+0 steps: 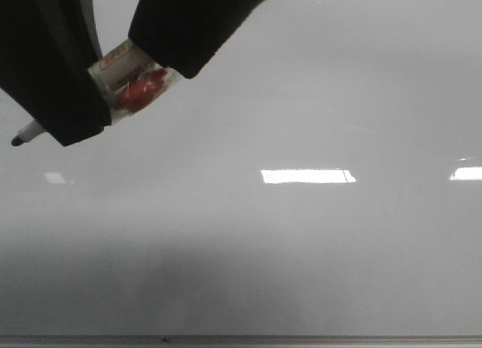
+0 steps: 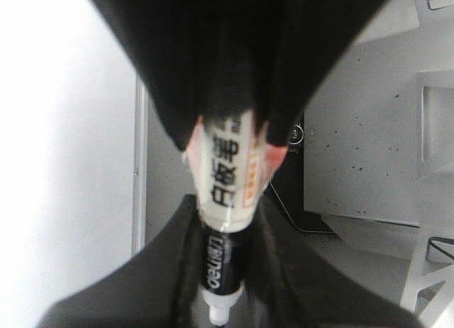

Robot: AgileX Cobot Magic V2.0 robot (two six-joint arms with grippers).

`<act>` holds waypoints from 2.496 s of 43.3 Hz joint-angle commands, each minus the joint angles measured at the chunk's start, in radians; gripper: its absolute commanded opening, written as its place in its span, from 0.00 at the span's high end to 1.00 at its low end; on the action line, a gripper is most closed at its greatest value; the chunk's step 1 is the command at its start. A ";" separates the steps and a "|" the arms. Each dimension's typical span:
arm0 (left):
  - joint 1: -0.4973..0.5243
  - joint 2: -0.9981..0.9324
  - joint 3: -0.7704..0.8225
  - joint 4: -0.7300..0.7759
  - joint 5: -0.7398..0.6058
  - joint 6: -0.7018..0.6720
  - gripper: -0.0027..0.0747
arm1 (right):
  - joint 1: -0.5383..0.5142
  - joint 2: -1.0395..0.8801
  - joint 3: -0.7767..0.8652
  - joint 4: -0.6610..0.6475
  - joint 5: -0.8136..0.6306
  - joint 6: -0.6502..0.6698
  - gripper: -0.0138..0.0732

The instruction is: Write number 8 on whiteboard

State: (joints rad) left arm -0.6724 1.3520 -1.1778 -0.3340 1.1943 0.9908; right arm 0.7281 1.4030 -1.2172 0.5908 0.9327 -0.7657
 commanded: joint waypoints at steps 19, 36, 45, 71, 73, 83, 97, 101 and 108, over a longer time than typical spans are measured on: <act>-0.007 -0.026 -0.031 -0.052 -0.136 -0.091 0.11 | -0.104 -0.093 0.054 0.016 -0.065 -0.009 0.92; -0.003 -0.026 -0.031 -0.052 -0.129 -0.144 0.51 | -0.321 -0.275 0.275 0.016 -0.186 -0.009 0.92; 0.068 -0.036 -0.015 -0.119 -0.114 -0.160 0.99 | -0.321 -0.274 0.275 0.017 -0.243 -0.009 0.92; 0.364 -0.781 0.576 -0.413 -0.598 -0.028 0.99 | -0.321 -0.155 0.275 0.124 -0.514 -0.009 0.92; 0.364 -0.853 0.604 -0.428 -0.631 -0.028 0.99 | -0.321 -0.135 0.273 0.146 -0.543 -0.009 0.92; 0.364 -1.074 0.680 -0.448 -0.683 -0.028 0.99 | -0.321 -0.042 0.214 0.185 -0.612 -0.009 0.92; 0.364 -1.088 0.680 -0.448 -0.683 -0.028 0.99 | -0.317 0.077 0.130 0.188 -0.683 -0.009 0.92; 0.364 -1.088 0.680 -0.448 -0.683 -0.028 0.99 | -0.315 0.115 0.105 0.188 -0.649 -0.009 0.92; 0.364 -1.088 0.680 -0.448 -0.683 -0.028 0.99 | -0.315 0.162 0.080 0.173 -0.541 -0.016 0.92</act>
State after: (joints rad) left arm -0.3109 0.2532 -0.4702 -0.7423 0.5768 0.9658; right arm 0.4203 1.5718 -1.1048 0.7711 0.4127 -0.7712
